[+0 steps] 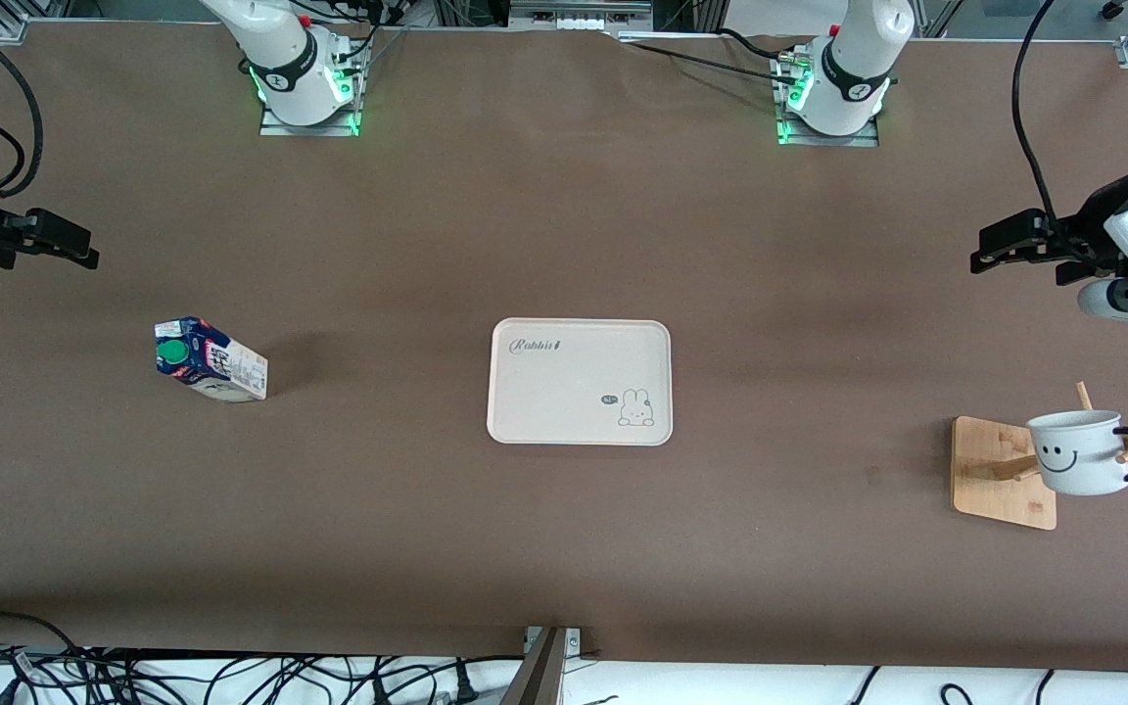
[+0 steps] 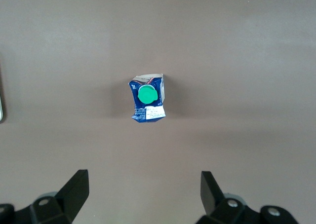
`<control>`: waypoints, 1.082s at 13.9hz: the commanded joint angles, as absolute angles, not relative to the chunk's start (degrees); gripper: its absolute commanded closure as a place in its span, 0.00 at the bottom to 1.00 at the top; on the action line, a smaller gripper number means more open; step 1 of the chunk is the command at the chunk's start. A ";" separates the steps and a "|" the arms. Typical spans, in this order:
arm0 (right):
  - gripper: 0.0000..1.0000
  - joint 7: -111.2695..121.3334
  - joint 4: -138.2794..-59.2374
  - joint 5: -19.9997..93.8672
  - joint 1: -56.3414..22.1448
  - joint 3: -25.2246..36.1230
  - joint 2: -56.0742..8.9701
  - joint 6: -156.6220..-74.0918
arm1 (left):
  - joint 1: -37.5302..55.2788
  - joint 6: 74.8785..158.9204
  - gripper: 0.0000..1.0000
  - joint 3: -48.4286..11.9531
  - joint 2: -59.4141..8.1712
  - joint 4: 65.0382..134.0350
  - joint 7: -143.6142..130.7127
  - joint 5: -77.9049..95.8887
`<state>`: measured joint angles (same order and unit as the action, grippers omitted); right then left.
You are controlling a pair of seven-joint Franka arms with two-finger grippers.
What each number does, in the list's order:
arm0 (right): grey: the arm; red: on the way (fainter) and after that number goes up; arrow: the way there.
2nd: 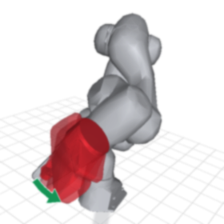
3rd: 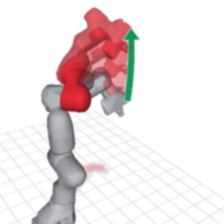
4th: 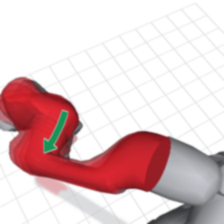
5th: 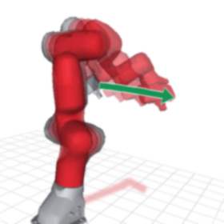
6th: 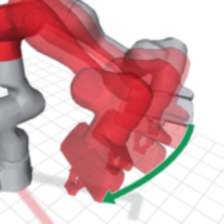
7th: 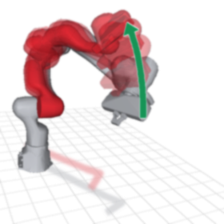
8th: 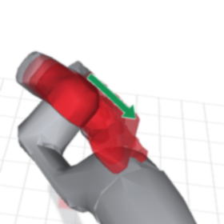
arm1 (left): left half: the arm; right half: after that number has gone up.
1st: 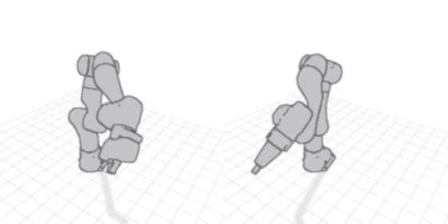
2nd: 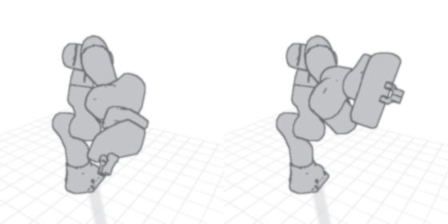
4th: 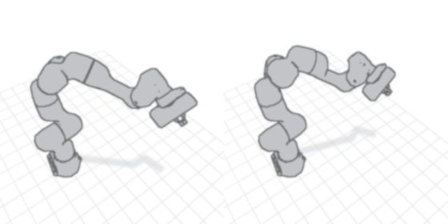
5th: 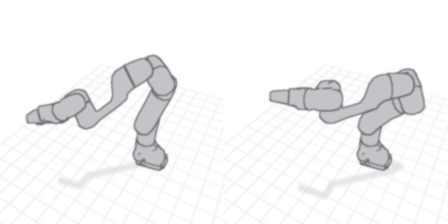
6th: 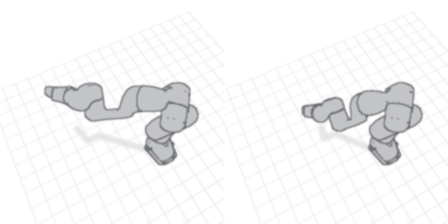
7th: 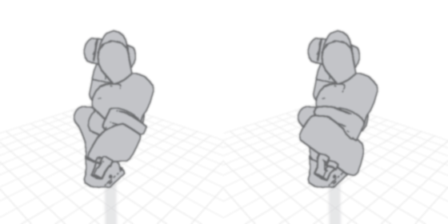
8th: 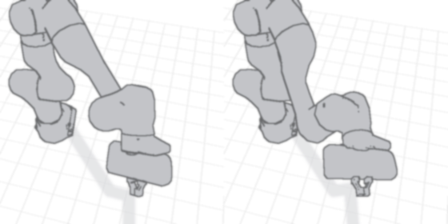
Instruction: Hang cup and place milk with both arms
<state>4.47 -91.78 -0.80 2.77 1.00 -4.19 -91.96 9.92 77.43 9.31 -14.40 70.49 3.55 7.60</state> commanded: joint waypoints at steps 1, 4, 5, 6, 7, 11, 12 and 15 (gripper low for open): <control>0.00 4.92 -91.05 -0.88 3.78 0.18 -4.31 -91.93 | 10.28 76.90 0.00 9.31 -14.06 69.52 2.99 6.15; 0.00 4.92 -91.14 -0.88 3.78 0.17 -4.39 -91.85 | 10.73 81.37 0.00 9.58 -7.41 78.00 2.99 5.98; 0.00 4.92 -91.14 -0.88 3.78 0.18 -4.31 -91.85 | 10.20 85.56 0.00 9.58 -4.25 83.53 3.60 6.15; 0.00 4.92 -91.14 -0.88 3.78 0.18 -4.39 -91.85 | 10.02 89.35 0.00 9.58 -1.43 88.28 3.34 5.98; 0.00 4.92 -91.14 -0.88 3.78 0.09 -4.31 -91.85 | 9.93 90.25 0.00 9.58 -0.28 90.50 3.08 5.98; 0.00 4.92 -91.14 -0.88 3.78 0.09 -4.31 -91.85 | 6.26 92.01 0.00 3.99 -0.18 90.88 7.27 0.11; 0.00 4.92 -91.14 -0.88 3.78 0.09 -4.39 -91.85 | 4.24 92.54 0.00 1.17 0.09 91.05 7.99 -0.87; 0.00 4.92 -91.14 -0.88 3.78 0.17 -4.31 -91.85 | 3.95 92.55 0.00 1.84 1.23 93.07 6.60 -0.35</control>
